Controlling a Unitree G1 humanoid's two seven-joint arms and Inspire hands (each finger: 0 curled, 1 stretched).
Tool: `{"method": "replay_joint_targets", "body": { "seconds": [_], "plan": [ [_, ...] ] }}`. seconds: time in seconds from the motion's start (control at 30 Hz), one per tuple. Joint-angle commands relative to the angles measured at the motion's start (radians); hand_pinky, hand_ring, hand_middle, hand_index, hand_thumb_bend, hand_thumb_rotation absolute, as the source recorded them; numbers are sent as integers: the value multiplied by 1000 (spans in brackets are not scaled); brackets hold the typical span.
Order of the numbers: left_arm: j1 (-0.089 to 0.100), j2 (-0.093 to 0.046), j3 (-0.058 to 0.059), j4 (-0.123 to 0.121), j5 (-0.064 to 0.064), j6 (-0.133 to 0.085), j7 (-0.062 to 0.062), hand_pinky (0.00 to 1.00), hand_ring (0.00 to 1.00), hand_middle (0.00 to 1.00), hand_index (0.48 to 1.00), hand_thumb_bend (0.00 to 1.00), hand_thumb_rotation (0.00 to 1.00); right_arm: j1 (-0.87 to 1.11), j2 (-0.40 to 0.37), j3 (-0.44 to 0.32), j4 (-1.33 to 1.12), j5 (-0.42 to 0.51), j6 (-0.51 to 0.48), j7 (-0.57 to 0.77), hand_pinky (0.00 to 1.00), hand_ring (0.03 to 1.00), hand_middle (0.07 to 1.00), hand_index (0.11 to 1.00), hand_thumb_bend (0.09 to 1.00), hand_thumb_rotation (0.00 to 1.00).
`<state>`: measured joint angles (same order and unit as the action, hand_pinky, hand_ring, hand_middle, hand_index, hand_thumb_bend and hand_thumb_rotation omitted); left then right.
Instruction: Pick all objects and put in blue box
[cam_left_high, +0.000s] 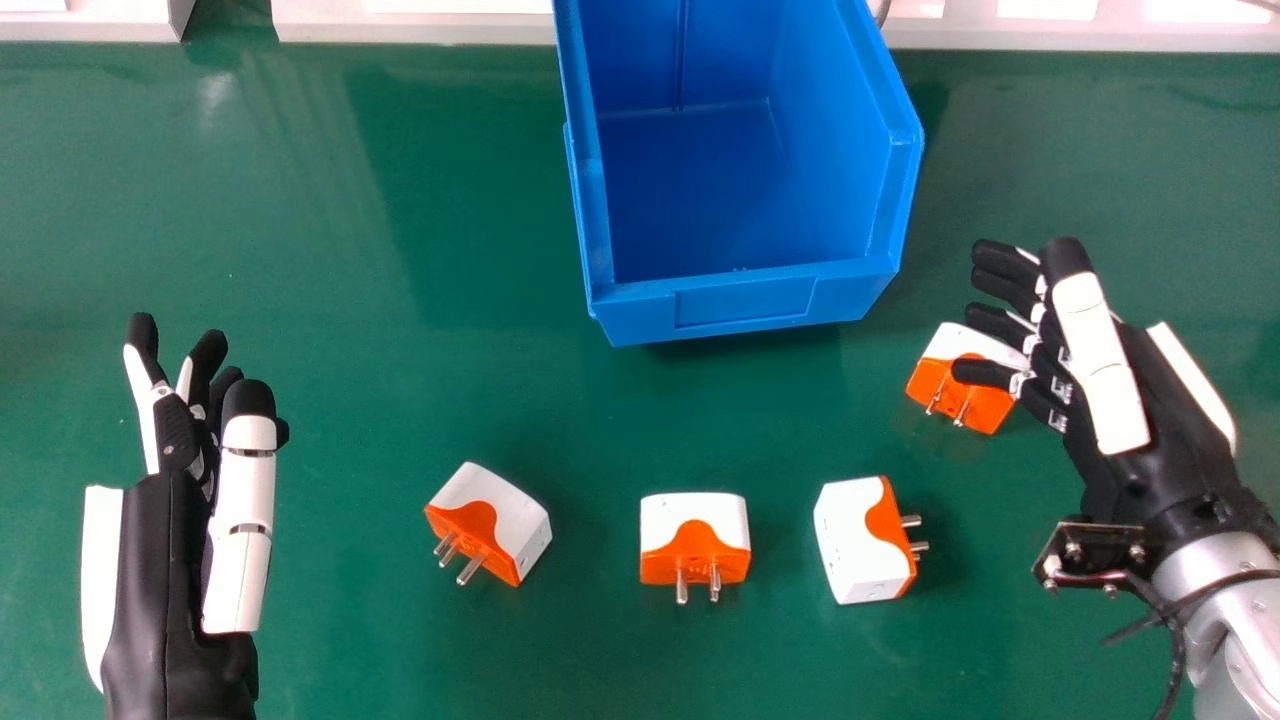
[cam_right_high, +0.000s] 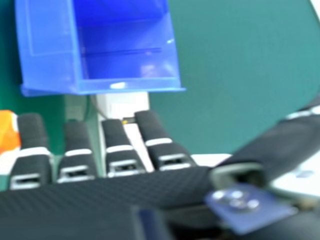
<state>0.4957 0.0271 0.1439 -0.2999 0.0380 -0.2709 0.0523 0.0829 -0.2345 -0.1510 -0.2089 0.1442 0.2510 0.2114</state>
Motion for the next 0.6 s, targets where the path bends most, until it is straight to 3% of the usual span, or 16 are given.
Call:
{"method": "replay_joint_targets", "body": {
  "seconds": [0.0,0.1,0.27,0.57],
  "plan": [
    [6,5,7,-17,4,-8,-2,836,951,972,970,381,913,-13,-6,-5,-23,-5,-22,-4,749,877,892,851,491,1000],
    [10,4,5,-23,8,-8,-3,836,951,972,970,386,913,-10,-7,-6,-28,-3,-21,-2,749,877,892,851,491,1000],
    [12,5,8,-18,0,-13,-9,842,952,972,974,391,916,-6,-10,-2,-28,-10,-29,-1,749,877,892,851,495,1000],
    [23,3,5,-34,8,-6,-6,848,953,973,976,384,920,7,-16,2,-33,-36,-53,7,746,877,892,852,514,1000]
  ]
}}
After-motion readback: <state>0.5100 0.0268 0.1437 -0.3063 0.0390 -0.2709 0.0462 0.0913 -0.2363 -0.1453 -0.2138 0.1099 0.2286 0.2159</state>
